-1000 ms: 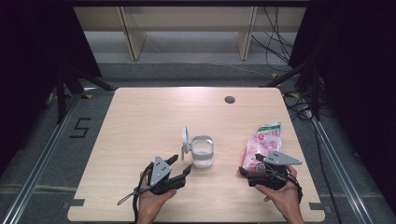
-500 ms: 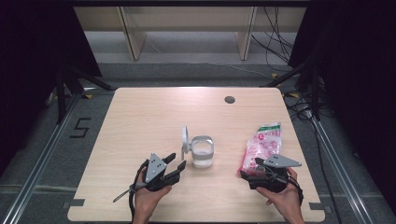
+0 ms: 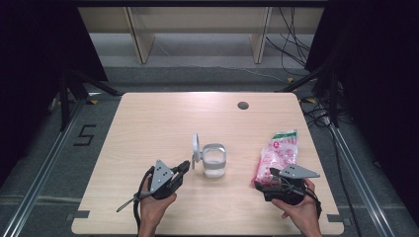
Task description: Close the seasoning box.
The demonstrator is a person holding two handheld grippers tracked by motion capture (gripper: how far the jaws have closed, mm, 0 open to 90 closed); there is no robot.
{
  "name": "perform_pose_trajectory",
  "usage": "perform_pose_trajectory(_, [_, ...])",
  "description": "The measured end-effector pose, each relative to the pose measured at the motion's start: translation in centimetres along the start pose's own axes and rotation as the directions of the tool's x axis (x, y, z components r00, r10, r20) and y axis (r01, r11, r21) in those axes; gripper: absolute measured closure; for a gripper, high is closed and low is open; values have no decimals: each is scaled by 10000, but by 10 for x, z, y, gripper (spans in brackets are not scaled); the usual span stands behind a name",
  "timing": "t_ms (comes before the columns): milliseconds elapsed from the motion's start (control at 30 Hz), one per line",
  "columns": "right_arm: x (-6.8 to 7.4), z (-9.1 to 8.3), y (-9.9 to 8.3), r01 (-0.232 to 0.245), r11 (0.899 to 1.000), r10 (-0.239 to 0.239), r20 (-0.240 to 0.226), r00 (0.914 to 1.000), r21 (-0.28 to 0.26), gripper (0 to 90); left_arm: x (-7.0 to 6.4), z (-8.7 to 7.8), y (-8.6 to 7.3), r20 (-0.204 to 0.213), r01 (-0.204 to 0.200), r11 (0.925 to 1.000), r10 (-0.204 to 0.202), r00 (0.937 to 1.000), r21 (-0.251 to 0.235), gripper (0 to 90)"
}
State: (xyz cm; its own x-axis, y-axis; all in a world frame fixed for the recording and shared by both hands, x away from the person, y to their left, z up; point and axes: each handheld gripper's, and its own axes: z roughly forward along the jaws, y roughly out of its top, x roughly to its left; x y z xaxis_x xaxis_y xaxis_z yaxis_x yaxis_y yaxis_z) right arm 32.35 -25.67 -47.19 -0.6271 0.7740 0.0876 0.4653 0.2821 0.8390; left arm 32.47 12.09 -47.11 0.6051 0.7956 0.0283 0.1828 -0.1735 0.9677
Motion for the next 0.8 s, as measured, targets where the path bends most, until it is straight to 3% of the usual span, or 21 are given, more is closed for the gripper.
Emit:
perform_pose_trajectory(67, [0,0,0,-21,10000,21,-19,10000,5,229,1,2,2,-18,170,9998,-170,9999,-47,889])
perform_pose_trajectory(100, [1,0,-1,-250,9997,250,-36,9997,49,230,2,2,3,-15,204,9998,-204,9998,-61,891])
perform_pose_trajectory(133, [-1,0,-1,-14,10000,14,-41,10000,-15,230,3,3,4,11,195,9998,-195,9998,-68,891])
perform_pose_trajectory(233, [-1,-1,-1,-9,10000,9,-26,10000,94,232,5,7,7,112,391,9991,-390,9992,-132,890])
perform_pose_trajectory(267, [-1,-1,-1,-26,10000,27,-47,10000,77,234,6,8,8,159,225,9996,-223,9996,-151,890])
perform_pose_trajectory(333, [-1,-1,-1,-26,10000,27,-76,10000,61,236,6,11,9,229,381,9990,-376,9990,-235,890])
perform_pose_trajectory(533, [-1,0,-2,7,10000,-6,-121,9999,64,238,5,12,17,219,76,9999,-73,9997,-143,890])
perform_pose_trajectory(800, [0,-2,-1,-12,10000,13,-82,10000,87,241,4,15,21,238,0,9999,4,9997,-170,889])
